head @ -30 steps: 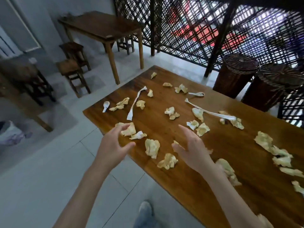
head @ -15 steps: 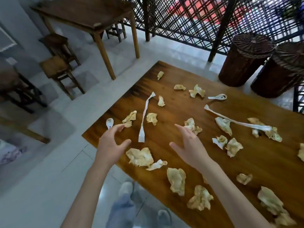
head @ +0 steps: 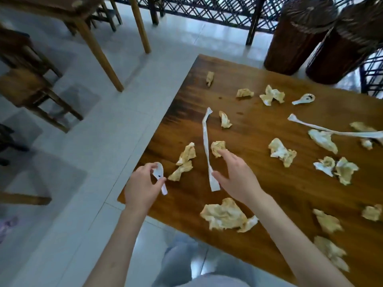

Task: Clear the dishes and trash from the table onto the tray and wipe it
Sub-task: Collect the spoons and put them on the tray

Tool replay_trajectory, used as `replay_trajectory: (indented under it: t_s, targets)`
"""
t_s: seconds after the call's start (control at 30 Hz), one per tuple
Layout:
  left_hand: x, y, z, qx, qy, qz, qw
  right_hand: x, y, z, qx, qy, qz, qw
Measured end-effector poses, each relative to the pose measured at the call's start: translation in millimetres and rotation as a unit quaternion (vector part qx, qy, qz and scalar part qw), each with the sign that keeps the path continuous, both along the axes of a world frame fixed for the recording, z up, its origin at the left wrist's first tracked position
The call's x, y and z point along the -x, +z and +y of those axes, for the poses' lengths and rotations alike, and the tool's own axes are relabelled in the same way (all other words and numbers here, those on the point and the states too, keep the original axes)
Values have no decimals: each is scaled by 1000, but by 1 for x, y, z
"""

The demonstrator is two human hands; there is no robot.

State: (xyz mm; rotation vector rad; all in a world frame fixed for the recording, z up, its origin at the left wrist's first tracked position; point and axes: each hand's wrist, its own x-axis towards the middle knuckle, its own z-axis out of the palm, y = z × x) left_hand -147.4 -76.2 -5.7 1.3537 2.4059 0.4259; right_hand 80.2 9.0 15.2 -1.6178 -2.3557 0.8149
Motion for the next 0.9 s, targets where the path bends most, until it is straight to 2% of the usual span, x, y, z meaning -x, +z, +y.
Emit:
replay_trajectory:
  t_s: [0.27, 0.5, 0.73, 0.9]
  targets:
    - [22, -52, 13, 67, -34, 36, 997, 45, -34, 2, -20, -47, 3, 999]
    - [26, -65, 14, 79, 14, -49, 996, 49, -42, 0, -27, -82, 1, 996]
    - [25, -60, 22, 31, 27, -121, 992, 42, -32, 3, -17, -123, 0, 992]
    - [13, -41, 60, 5, -41, -136, 990, 18, -18, 11, -1, -166, 5, 986]
